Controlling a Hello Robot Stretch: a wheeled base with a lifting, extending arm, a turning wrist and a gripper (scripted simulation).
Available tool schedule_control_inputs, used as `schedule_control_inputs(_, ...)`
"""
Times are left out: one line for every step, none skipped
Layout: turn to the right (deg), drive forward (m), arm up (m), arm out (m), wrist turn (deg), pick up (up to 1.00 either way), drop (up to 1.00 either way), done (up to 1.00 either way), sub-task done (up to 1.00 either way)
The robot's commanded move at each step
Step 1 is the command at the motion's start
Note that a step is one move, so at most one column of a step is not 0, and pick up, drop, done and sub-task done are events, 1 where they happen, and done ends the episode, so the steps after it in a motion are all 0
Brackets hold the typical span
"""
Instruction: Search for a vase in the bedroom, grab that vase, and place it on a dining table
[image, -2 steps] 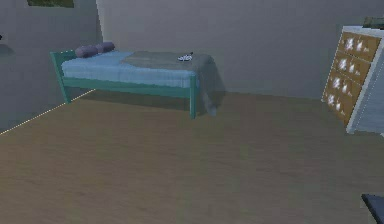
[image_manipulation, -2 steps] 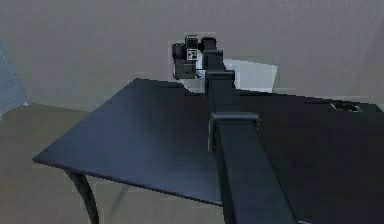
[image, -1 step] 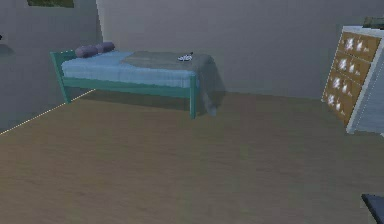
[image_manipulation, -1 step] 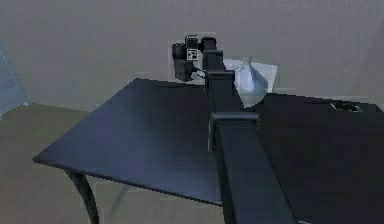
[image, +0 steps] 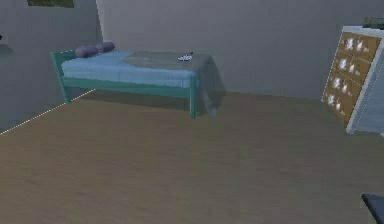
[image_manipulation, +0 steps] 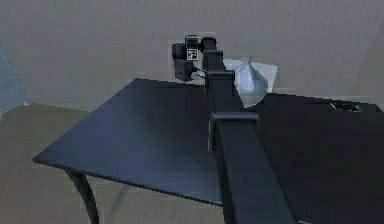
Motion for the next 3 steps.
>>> schedule_control_inputs(0.0,0.0,0.0,0.0,0.0,0.0,1.0,0.0,0.0)
schedule_control_inputs(0.0,0.0,0.0,-0.1,0.0,0.0,0.0,0.0,0.0)
schedule_control_inputs(0.0,0.0,0.0,0.0,0.0,0.0,0.0,1.0,0.0)
